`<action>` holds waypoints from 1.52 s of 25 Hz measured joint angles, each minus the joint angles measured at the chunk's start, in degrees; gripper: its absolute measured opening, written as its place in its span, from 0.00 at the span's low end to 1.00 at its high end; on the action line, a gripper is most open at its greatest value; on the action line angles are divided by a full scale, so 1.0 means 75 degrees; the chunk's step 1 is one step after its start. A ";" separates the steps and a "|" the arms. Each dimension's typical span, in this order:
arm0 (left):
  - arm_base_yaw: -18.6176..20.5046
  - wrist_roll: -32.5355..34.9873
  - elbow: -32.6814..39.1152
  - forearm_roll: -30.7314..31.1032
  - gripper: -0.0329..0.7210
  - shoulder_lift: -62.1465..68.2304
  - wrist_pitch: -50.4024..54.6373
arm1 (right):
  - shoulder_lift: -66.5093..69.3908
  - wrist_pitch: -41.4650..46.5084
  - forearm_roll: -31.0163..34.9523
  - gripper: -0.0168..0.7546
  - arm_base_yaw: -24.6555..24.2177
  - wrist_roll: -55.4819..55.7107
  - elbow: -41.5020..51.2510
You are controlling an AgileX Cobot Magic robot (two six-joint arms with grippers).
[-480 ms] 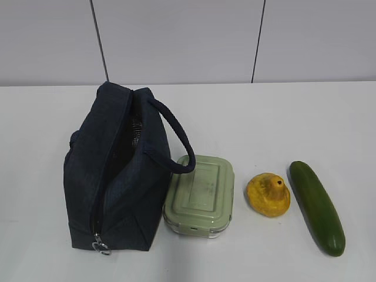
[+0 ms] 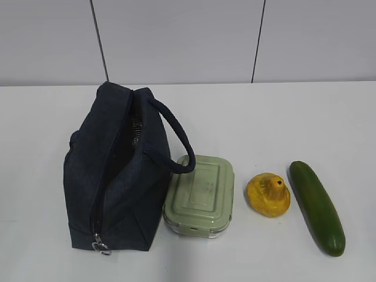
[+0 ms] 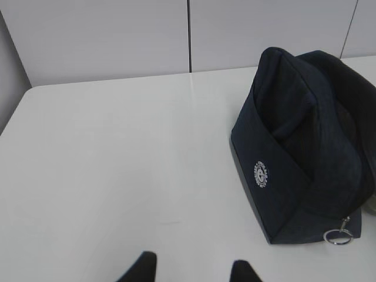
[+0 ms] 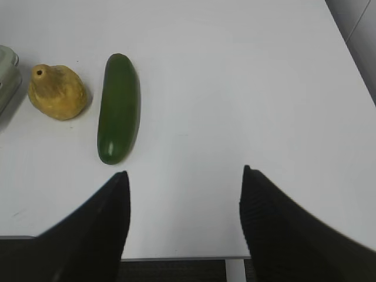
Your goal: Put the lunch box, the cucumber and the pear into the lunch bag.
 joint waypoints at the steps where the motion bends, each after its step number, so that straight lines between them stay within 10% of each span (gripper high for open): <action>1: 0.0000 0.0000 0.0000 0.0000 0.36 0.0000 0.0000 | 0.0000 0.0000 0.0000 0.62 0.0000 0.0000 0.0000; 15: -0.0026 0.0000 0.0000 0.0000 0.36 0.0000 0.0000 | 0.0000 0.0000 0.0000 0.62 0.0000 0.0000 0.0000; 25: -0.1015 -0.0024 -0.0073 -0.0131 0.36 0.0153 -0.0009 | 0.0000 0.0000 0.0028 0.62 0.0000 0.0000 -0.0015; 38: -0.2136 0.0242 -0.2821 -0.1726 0.36 0.5242 -0.1329 | 0.3181 -0.0815 0.1999 0.62 0.0000 -0.0161 -0.1136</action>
